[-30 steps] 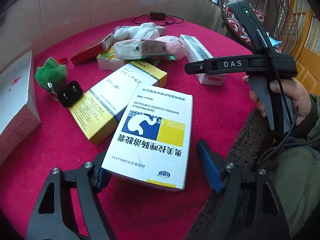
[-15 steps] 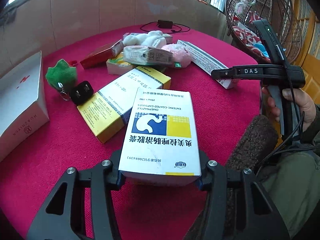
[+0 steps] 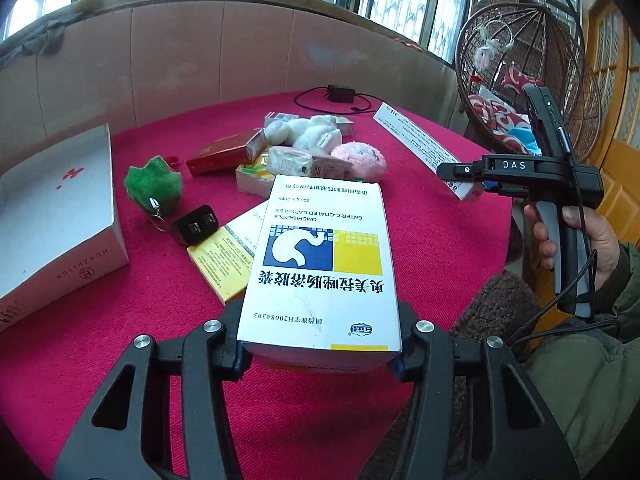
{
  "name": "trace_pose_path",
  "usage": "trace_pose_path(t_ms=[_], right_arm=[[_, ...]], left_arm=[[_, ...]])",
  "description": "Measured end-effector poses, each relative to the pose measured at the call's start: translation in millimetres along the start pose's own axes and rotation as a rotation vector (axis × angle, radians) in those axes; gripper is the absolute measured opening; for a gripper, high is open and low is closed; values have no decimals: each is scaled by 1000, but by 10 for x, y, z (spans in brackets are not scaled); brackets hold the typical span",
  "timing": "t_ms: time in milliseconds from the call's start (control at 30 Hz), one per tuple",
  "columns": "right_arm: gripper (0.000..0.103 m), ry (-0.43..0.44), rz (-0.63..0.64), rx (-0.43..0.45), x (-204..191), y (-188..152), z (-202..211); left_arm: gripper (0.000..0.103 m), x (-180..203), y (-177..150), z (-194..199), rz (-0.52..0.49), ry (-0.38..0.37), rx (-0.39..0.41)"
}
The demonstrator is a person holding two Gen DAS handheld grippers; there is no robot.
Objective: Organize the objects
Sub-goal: 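Carry the capsule box with left tool while right tool carries the sealant box toward the tray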
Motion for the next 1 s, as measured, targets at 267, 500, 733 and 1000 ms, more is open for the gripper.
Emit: trace_pose_path(t_ms=[267,500,733,1000], right_arm=[[43,24,44,31,-194,45,91],[43,47,83,27,-365,41,103],[43,56,121,15,-532,39,92],[43,94,152,11,-733,0,100]], left_arm=[[51,-113,42,98,27,37,44],[51,-200,49,182,50,68,79],[51,-238,1,284,76,83,111],[51,-263,-60,414,107,99,147]])
Point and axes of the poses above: each gripper's, at about its wrist camera, not at the fingertips, and z roughly against the way its jaws point, x to its right, y to its top, the point moved 5 cm from there along -z, roughly the way its jaws point, and after that the axes turned 3 degrees about -z, right-handed, at the moved point
